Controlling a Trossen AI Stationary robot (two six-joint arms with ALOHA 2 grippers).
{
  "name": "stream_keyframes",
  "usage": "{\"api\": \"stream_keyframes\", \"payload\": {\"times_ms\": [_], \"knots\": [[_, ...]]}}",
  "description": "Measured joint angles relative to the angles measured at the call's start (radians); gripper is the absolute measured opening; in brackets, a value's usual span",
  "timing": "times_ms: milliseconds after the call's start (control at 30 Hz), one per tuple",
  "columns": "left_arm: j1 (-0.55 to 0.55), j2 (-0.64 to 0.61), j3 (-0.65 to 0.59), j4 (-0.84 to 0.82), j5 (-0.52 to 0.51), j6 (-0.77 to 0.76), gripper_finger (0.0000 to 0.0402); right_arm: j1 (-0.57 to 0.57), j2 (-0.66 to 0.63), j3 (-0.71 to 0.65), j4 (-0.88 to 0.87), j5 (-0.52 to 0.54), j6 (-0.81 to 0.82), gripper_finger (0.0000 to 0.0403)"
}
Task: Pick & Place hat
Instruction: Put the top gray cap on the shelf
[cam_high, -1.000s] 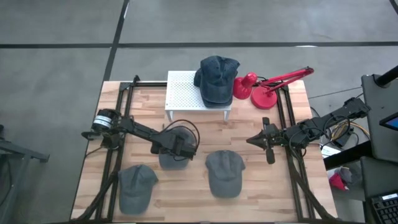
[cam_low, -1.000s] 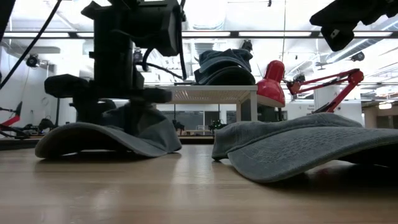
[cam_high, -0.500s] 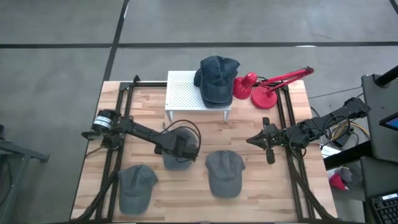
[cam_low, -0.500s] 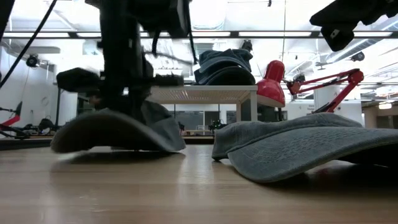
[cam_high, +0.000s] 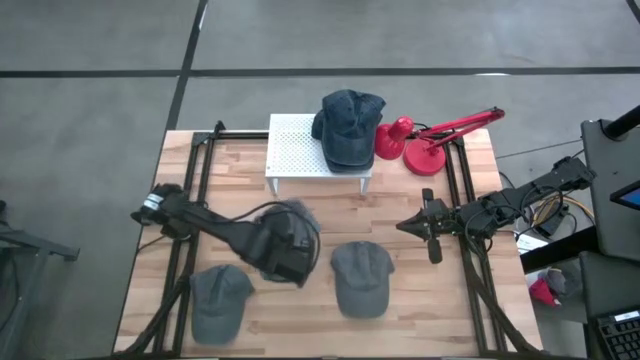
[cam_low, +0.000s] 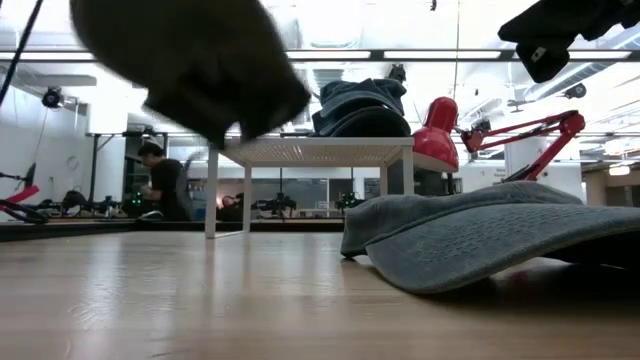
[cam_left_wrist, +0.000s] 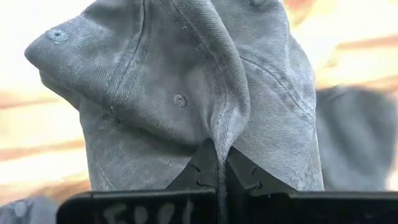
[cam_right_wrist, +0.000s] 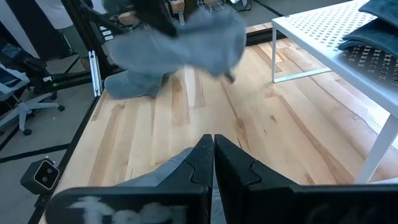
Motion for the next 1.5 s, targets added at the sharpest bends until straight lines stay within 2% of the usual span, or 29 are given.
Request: {"api": "stream_keyframes", "payload": {"times_ms": [100,233,667,1000,1133,1500], "knots": [[-0.031,-0.001,0.096,-0.069,-0.119,-0.041,0.0001,0.000,0.000,0.000,0.000,0.000,0.000,0.0013],[-0.022,-0.003,0.167,-0.061,-0.268,0.028,0.0000,0.000,0.000,0.000,0.000,0.000,0.000,0.0013],[0.179,-0.016,0.206,-0.064,-0.452,0.341,0.0000,0.000,0.000,0.000,-0.001,0.000,0.000,0.0013],[0.366,-0.031,0.206,-0.064,-0.477,0.520,0.0000,0.000,0.000,0.000,-0.001,0.000,0.000,0.0013],[0.433,-0.031,0.204,-0.064,-0.451,0.560,0.0000,0.000,0.000,0.000,-0.001,0.000,0.000,0.0013],[0.538,-0.025,0.202,-0.021,-0.429,0.665,0.0000,0.000,0.000,0.000,-0.001,0.000,0.000,0.0013]]}}
